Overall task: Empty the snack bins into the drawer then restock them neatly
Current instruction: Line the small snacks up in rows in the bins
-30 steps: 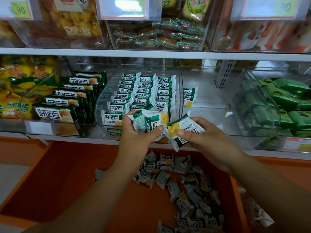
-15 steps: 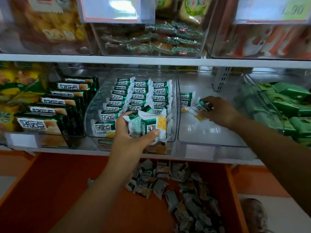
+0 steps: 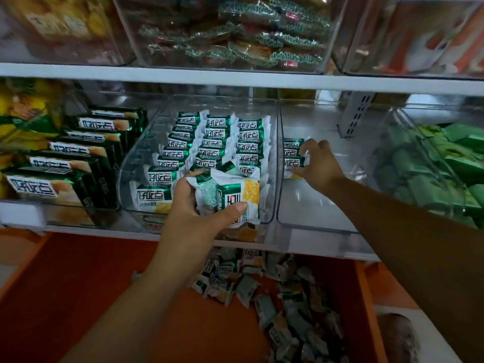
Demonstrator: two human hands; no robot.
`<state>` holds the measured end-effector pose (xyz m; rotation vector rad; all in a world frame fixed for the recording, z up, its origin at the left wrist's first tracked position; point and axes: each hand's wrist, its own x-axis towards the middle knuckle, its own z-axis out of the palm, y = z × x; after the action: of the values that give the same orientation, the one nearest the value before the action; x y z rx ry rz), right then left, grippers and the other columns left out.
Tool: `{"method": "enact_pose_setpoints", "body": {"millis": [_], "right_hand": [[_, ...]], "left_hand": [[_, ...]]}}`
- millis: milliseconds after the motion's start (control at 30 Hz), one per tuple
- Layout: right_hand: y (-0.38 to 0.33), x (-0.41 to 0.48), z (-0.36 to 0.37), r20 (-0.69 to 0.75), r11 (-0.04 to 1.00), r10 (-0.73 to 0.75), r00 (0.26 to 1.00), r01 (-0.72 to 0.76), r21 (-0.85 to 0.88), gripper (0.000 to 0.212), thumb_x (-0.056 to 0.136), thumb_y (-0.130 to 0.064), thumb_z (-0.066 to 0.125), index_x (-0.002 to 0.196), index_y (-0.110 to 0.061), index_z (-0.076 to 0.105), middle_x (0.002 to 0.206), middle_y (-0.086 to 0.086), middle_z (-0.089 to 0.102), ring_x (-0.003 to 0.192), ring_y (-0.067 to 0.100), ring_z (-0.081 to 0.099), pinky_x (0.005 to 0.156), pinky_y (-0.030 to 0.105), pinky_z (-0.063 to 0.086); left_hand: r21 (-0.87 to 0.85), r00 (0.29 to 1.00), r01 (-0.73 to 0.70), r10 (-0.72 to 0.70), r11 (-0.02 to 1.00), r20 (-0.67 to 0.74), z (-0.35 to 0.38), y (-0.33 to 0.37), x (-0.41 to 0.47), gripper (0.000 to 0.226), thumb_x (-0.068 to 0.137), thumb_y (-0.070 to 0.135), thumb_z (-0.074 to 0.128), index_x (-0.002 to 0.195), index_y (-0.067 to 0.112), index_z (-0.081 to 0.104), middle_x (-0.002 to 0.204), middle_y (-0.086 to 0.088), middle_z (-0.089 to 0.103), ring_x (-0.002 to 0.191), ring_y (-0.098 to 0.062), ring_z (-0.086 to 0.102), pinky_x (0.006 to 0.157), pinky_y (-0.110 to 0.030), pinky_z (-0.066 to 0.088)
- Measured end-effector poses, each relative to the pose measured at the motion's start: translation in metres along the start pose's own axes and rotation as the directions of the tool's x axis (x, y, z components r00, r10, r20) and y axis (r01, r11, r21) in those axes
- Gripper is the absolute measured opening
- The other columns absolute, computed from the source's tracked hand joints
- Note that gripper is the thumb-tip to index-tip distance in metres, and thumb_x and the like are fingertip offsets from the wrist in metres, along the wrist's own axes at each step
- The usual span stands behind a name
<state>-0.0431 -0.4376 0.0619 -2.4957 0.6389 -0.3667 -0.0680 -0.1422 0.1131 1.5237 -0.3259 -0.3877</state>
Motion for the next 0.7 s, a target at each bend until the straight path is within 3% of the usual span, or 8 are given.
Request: {"method": "enact_pose_setpoints", "body": {"millis": [133,200,300,367,467,567,700], "right_hand": [[-0.013,-0.019,-0.020,0.026,0.999,0.036,0.999,-0.036,0.032,0.057,0.087,-0.025,0.071,0.136,-0.015,0.043,0.139,0.014,0.031,0.099,0.025,0.055,0.085,0.018,0.035],[-0.030,-0.043,-0.038,-0.075,0.997,-0.010,0.997,0.015,0.074,0.047,0.091,-0.027,0.065,0.134,-0.018,0.047,0.140,0.009,0.037,0.110,0.022,0.055,0.087,0.017,0.035],[-0.064,-0.099,-0.062,-0.189,0.934,-0.109,0.976,0.165,0.317,0.022,0.094,-0.028,0.059,0.116,-0.028,0.055,0.120,-0.003,0.054,0.100,0.011,0.059,0.085,0.029,0.050],[-0.085,-0.138,-0.070,-0.109,0.853,-0.187,0.976,0.217,0.474,0.018,0.091,-0.036,0.059,0.106,-0.042,0.054,0.105,-0.014,0.058,0.094,0.011,0.061,0.081,0.039,0.055],[-0.102,-0.174,-0.069,0.103,0.781,-0.205,0.973,0.099,0.616,0.040,0.074,-0.058,0.062,0.112,-0.054,0.052,0.101,-0.018,0.061,0.096,0.012,0.064,0.084,0.042,0.056],[-0.103,-0.185,-0.062,0.170,0.757,-0.126,0.977,-0.016,0.653,0.044,0.078,-0.046,0.068,0.120,-0.046,0.054,0.097,-0.003,0.067,0.093,0.013,0.066,0.090,0.039,0.053],[-0.101,-0.187,-0.058,0.178,0.711,-0.024,0.984,-0.108,0.695,0.017,0.087,-0.024,0.068,0.103,-0.030,0.063,0.089,0.007,0.067,0.084,0.022,0.065,0.079,0.036,0.054]], "left_hand": [[0.002,1.000,0.023,-0.023,1.000,-0.005,0.003,0.004,-0.004,0.084,0.047,0.055,0.089,0.121,0.038,0.053,0.131,0.005,0.060,0.121,-0.021,0.058,0.099,-0.050,0.049],[-0.002,0.999,0.032,-0.032,0.999,-0.005,0.003,0.006,-0.007,0.087,0.045,0.061,0.090,0.121,0.041,0.053,0.134,0.007,0.059,0.124,-0.023,0.056,0.100,-0.053,0.047],[-0.007,0.999,0.039,-0.039,0.999,0.002,0.004,0.010,-0.012,0.085,0.045,0.059,0.090,0.120,0.042,0.053,0.130,0.010,0.062,0.120,-0.020,0.059,0.099,-0.052,0.047],[-0.008,0.999,0.038,-0.038,0.999,0.028,0.004,0.013,-0.016,0.075,0.049,0.053,0.088,0.114,0.041,0.055,0.121,0.011,0.066,0.113,-0.016,0.064,0.095,-0.048,0.050],[-0.003,0.995,0.024,-0.023,1.000,0.097,0.005,0.016,-0.025,0.067,0.058,0.039,0.084,0.118,0.034,0.054,0.113,0.012,0.070,0.105,-0.013,0.067,0.088,-0.041,0.055],[-0.002,0.986,0.018,-0.017,1.000,0.165,0.006,0.018,-0.035,0.066,0.064,0.034,0.080,0.123,0.031,0.051,0.109,0.018,0.070,0.100,-0.004,0.067,0.082,-0.027,0.056],[-0.042,0.980,0.097,-0.088,0.994,0.176,0.002,0.014,-0.034,0.057,0.072,0.027,0.079,0.122,0.031,0.053,0.115,0.011,0.069,0.101,-0.009,0.069,0.087,-0.037,0.057]]}}
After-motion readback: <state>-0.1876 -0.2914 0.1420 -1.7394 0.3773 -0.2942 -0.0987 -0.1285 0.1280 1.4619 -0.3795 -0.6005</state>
